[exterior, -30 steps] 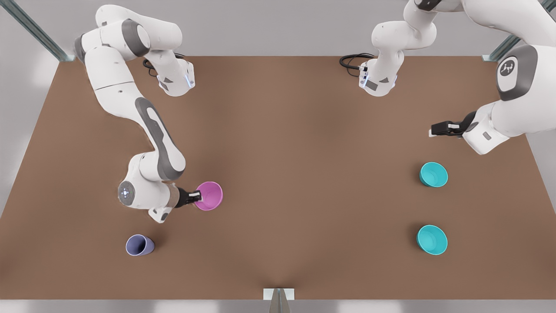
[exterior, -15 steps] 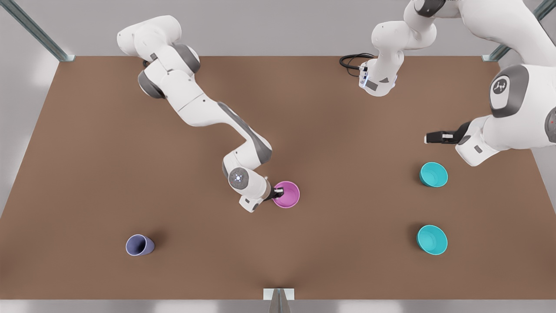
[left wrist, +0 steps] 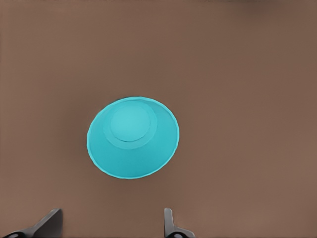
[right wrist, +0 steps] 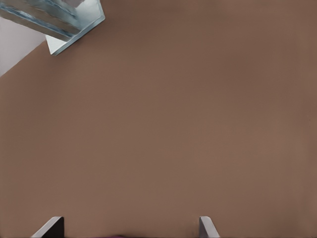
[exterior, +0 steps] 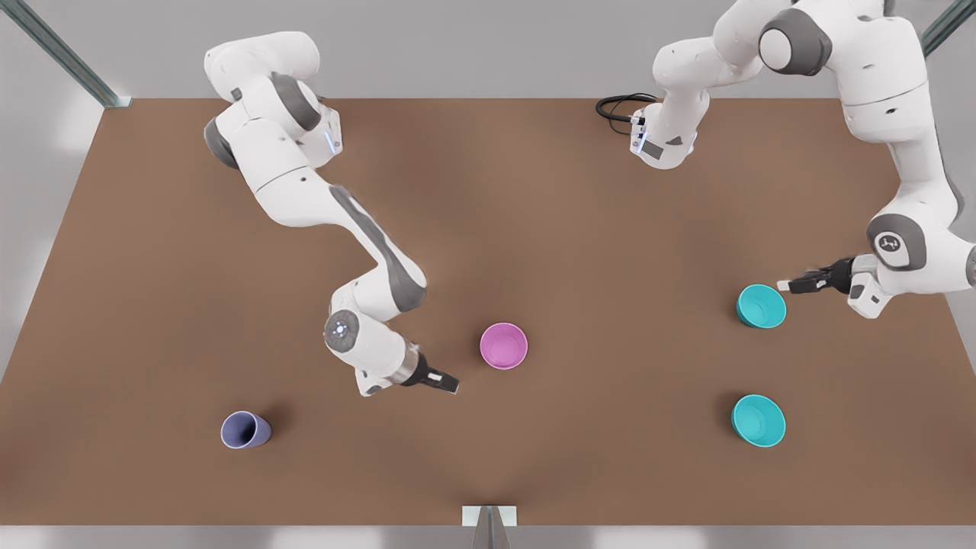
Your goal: Stack the blue bowl on the pink bowl
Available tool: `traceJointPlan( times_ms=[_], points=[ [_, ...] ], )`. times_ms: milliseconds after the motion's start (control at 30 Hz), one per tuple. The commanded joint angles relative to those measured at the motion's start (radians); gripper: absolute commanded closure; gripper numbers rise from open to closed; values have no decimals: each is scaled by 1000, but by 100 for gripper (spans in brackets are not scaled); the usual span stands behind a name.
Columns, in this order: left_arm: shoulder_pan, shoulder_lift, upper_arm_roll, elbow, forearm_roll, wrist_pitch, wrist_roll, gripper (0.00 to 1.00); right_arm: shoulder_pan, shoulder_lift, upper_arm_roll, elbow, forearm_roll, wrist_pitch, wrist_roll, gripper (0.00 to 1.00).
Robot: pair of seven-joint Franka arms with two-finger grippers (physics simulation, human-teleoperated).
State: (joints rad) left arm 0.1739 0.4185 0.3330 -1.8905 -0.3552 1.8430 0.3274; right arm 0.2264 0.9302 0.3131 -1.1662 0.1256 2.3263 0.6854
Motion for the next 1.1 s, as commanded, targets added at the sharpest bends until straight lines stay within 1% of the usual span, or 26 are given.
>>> traceJointPlan(
  times_ms=[0,33,67,100,133,167,267,300,333,367,400,433,500,533,567,633,733,767,800,833,867,900,933,967,1000,1067],
  points=[
    [6,34,6,-4,-82,220,702,0,-73,-4,11,8,0,-313,-271,0],
    [4,43,6,-4,-82,229,702,0,-123,-4,3,29,-10,-483,-473,0],
    [6,63,6,-6,-82,246,702,0,-209,-23,0,34,-110,-617,-674,0],
    [-4,78,8,-6,-80,248,702,0,-277,-59,0,46,-262,-709,-870,0],
    [-5,83,8,-15,-80,248,702,0,-326,-79,1,46,-305,-737,-940,0],
    [-5,83,8,-33,-82,254,700,0,-331,-155,-2,43,-347,-755,-934,0],
    [-11,109,8,-39,-82,263,697,0,-360,-359,-9,42,-333,-919,-925,0],
    [-16,120,8,-39,-82,269,696,0,-358,-474,-8,28,-331,-1012,-903,0],
    [-16,128,8,-39,-82,274,696,0,-360,-551,-9,-13,-327,-1041,-847,0],
    [-16,132,8,-39,-82,275,696,14,-369,-614,-9,-69,-308,-1033,-822,0],
    [-16,143,8,-39,-83,275,696,21,-389,-683,-14,-159,-258,-1027,-813,0],
    [-16,151,8,-39,-83,275,694,24,-401,-720,-20,-223,-241,-977,-808,0],
    [-17,151,8,-39,-96,275,696,68,-412,-725,-31,-225,-242,-941,-807,0],
    [-16,151,8,-39,-96,274,696,79,-414,-761,-32,-276,-242,-932,-805,0],
    [-17,149,8,-39,-96,272,694,79,-418,-840,-32,-398,-238,-838,-788,0],
    [-25,141,6,-36,-94,271,653,79,-421,-840,-34,-403,-221,-835,-785,0],
    [-132,56,6,-35,-82,222,406,79,-429,-835,-35,-394,-216,-835,-779,0],
    [-186,-9,5,-32,-9,185,262,79,-429,-835,-35,-392,-216,-835,-774,0],
    [-289,-82,5,-32,12,144,104,79,-429,-834,-35,-394,-216,-835,-774,0],
    [-382,-112,5,-32,12,131,-31,79,-429,-834,-35,-392,-216,-835,-774,0],
    [-540,-115,5,-29,10,131,-291,79,-429,-834,-35,-394,-216,-835,-774,0],
    [-614,-74,-26,29,5,134,-471,79,-427,-830,-34,-392,-216,-835,-774,0],
    [-617,-32,-87,103,5,128,-594,79,-427,-829,-34,-394,-216,-835,-774,0],
    [-643,35,-121,236,5,89,-775,79,-427,-829,-34,-392,-216,-835,-774,0],
    [-685,135,-130,405,7,-19,-930,79,-427,-829,-34,-392,-216,-835,-774,0],
    [-764,241,-132,582,5,-53,-1178,79,-427,-827,-34,-392,-216,-835,-774,0]
  ],
)
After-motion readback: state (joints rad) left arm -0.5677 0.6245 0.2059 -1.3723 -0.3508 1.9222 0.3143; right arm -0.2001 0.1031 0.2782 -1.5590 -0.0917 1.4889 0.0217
